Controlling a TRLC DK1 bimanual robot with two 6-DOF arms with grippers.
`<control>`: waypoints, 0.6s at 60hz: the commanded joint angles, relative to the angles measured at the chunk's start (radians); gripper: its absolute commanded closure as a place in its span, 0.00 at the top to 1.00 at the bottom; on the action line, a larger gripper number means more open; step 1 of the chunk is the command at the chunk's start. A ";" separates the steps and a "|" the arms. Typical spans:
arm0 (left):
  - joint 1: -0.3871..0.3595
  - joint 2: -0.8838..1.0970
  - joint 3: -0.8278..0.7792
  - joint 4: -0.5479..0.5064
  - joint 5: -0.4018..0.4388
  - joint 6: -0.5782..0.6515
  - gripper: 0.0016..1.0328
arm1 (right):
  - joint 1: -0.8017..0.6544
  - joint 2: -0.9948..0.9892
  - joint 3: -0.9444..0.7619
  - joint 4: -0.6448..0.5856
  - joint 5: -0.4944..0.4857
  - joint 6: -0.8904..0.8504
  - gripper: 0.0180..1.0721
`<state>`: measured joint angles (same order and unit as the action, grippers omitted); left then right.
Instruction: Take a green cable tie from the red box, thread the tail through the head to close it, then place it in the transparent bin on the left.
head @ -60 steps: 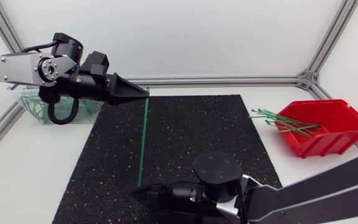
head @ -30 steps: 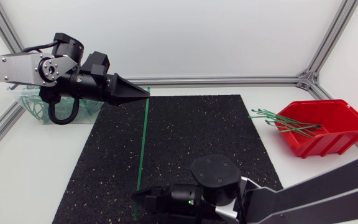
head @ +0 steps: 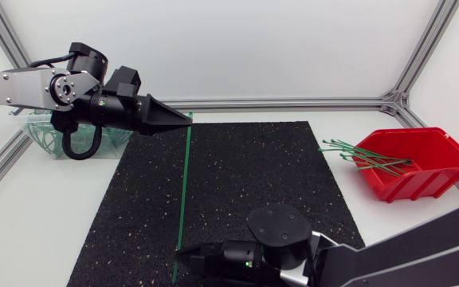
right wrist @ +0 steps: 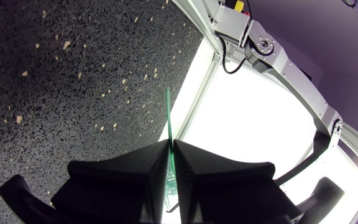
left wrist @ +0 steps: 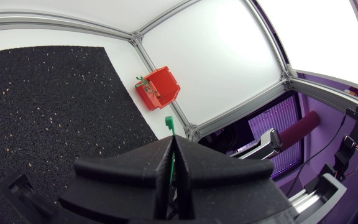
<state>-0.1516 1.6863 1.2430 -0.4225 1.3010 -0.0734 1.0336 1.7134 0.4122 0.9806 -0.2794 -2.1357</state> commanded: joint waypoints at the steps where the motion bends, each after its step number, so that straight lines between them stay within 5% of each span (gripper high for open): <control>1: -0.006 0.018 0.010 -0.015 0.004 0.023 0.03 | 0.009 0.011 -0.010 0.017 0.011 -0.003 0.06; 17: -0.002 0.007 -0.005 -0.042 0.004 0.078 0.03 | 0.019 0.006 0.010 0.017 0.049 0.031 0.06; 36: 0.003 -0.060 -0.096 -0.047 0.003 0.195 0.03 | 0.074 -0.046 0.089 -0.048 0.284 0.542 0.05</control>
<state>-0.1524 1.6608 1.1957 -0.4561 1.3010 0.0685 1.0927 1.6905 0.4850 0.9459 -0.0334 -1.7443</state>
